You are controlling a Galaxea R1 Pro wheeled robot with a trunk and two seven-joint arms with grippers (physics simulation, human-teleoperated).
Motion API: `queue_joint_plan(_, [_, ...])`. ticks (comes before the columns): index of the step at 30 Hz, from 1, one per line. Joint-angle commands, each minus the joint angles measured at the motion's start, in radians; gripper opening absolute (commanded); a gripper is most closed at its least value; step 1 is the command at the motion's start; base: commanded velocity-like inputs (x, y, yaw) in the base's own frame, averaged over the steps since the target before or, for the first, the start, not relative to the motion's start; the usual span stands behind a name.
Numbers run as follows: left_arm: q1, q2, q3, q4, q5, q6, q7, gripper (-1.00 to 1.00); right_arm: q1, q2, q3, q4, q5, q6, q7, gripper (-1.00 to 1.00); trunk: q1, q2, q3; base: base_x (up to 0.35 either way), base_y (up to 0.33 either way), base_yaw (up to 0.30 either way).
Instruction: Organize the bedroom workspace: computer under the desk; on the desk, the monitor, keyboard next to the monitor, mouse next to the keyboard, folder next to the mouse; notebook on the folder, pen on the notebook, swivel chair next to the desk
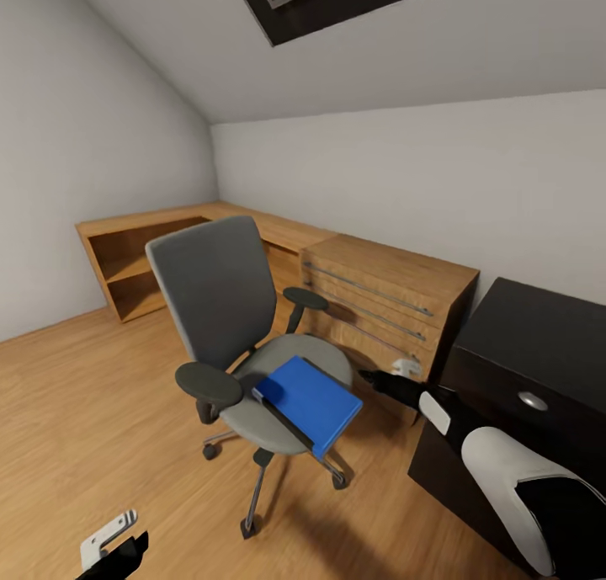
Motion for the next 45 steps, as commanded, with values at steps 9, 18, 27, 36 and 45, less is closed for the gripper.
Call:
queue_joint_plan(9, [0.0,-0.001,0.001,-0.001,0.01,0.004,0.006,1.0,-0.001,-0.054,0.007,0.001,-0.121,0.044,0.033,1.0,0.034,-0.064,-0.029,0.0,0.0,0.0])
queue_joint_plan(18, [0.0,-0.002,0.001,-0.001,0.011,-0.006,0.006,1.0,-0.001,-0.091,0.007,0.016,-0.222,0.092,0.087,1.0,0.069,-0.127,-0.057,0.0,0.0,0.0])
queue_joint_plan(27, [0.0,-0.002,0.001,0.0,0.01,-0.059,0.007,1.0,-0.001,-0.098,0.007,0.037,-0.233,0.109,0.137,1.0,0.103,-0.19,-0.086,0.0,0.0,0.0])
queue_joint_plan(36, [0.0,-0.002,0.001,0.0,0.01,-0.068,0.007,1.0,-0.001,-0.098,0.007,0.054,-0.235,0.131,0.157,1.0,0.138,-0.253,-0.114,0.0,0.0,0.0])
queue_joint_plan(45, [0.0,-0.002,0.0,0.0,0.01,-0.069,0.007,1.0,-0.001,-0.098,0.008,0.06,-0.235,0.134,0.169,1.0,0.172,-0.316,-0.142,0.0,0.0,0.0])
